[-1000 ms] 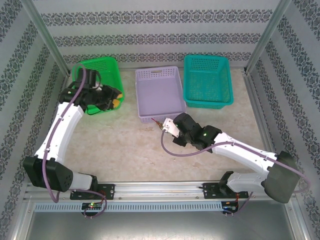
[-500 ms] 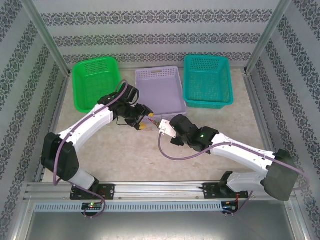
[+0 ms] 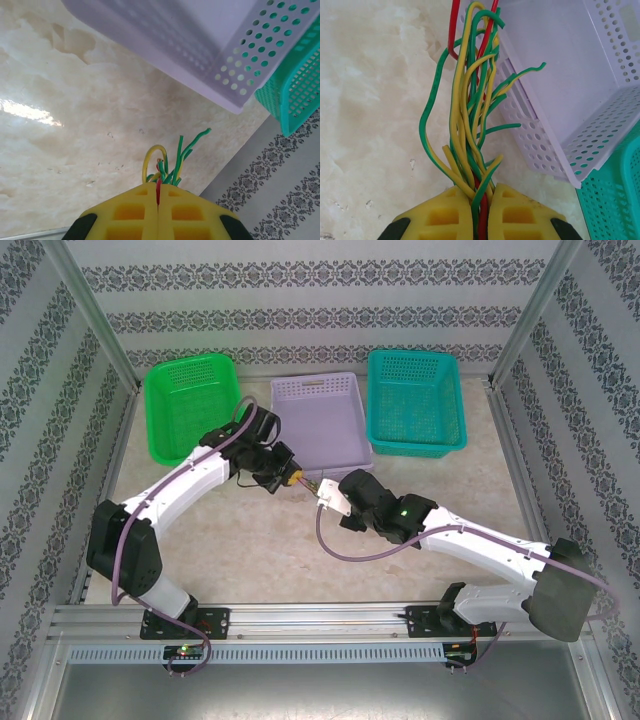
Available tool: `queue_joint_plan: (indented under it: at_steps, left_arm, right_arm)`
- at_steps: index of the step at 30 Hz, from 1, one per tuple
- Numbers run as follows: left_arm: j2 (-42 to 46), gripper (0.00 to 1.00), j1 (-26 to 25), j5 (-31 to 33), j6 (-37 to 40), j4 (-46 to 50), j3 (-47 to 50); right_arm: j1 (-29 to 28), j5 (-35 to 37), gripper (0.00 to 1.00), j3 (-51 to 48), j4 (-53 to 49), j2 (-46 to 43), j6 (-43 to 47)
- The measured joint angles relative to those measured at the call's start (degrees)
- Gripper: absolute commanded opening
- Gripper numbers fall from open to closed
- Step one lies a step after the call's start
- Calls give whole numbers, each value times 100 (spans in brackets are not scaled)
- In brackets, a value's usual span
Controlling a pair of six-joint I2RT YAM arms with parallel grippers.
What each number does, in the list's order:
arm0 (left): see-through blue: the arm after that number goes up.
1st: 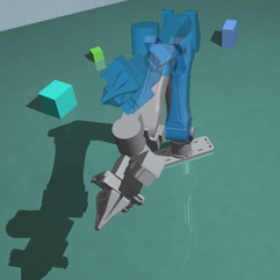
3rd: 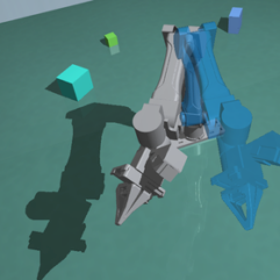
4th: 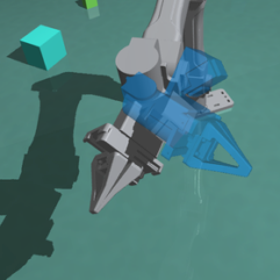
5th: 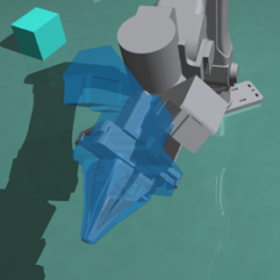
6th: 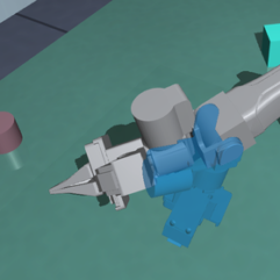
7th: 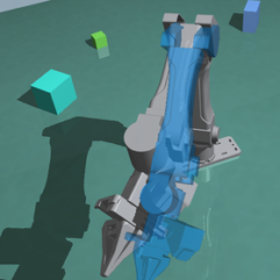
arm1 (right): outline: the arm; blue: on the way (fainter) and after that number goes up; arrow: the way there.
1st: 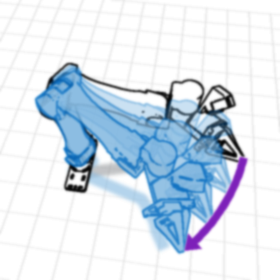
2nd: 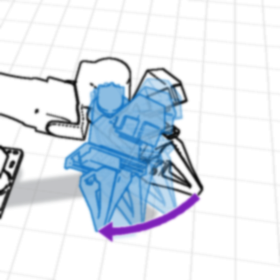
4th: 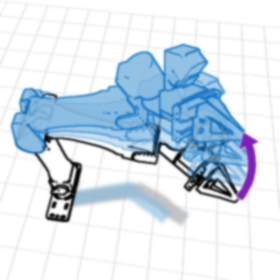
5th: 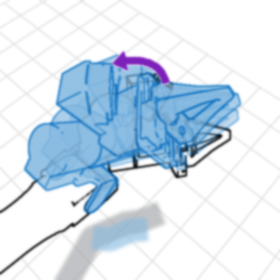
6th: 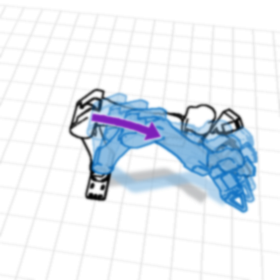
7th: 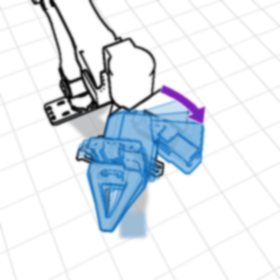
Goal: Untangle the cables
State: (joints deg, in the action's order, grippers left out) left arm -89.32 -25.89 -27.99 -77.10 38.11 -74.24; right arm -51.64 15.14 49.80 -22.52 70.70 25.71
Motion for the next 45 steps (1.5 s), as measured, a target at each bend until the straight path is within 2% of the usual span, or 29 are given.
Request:
queue_joint_plan:
  at_steps: [3, 8, 11, 15, 23, 28, 31, 40, 45]
  left_arm:
    - [372, 0, 411, -96, 205, 271, -7]
    - [925, 0, 1377, -487, 612, 789, -153]
    - [1086, 0, 1875, -581, 804, 1038, -245]
    - [1158, 0, 2264, -597, 955, 1250, -317]
    - [1156, 0, 2535, -535, 1266, 1646, -621]
    - [1158, 0, 3051, -33, 1569, 1976, -1272]
    - [1158, 0, 3139, 249, 1698, 2085, -1694]
    - [1156, 0, 3283, 1056, 1928, 2166, -2446]
    - [1156, 0, 3279, 844, 1849, 1971, -2638]
  right_arm:
    - [-2, -136, 0, 0, 415, -13, 0]
    - [-26, -474, 0, 9, 1097, -122, 2]
    - [-20, -527, 0, 4, 1119, -153, 4]
    - [105, -577, 0, -22, 957, -166, 7]
    - [310, -669, 0, -46, 776, -192, 2]
    - [671, -621, 0, -70, 411, -190, -2]
    - [767, -525, 0, -72, 254, -190, -26]
    - [1364, 240, 0, -166, -614, -50, -356]
    - [1517, 531, 0, -170, -798, -52, -636]
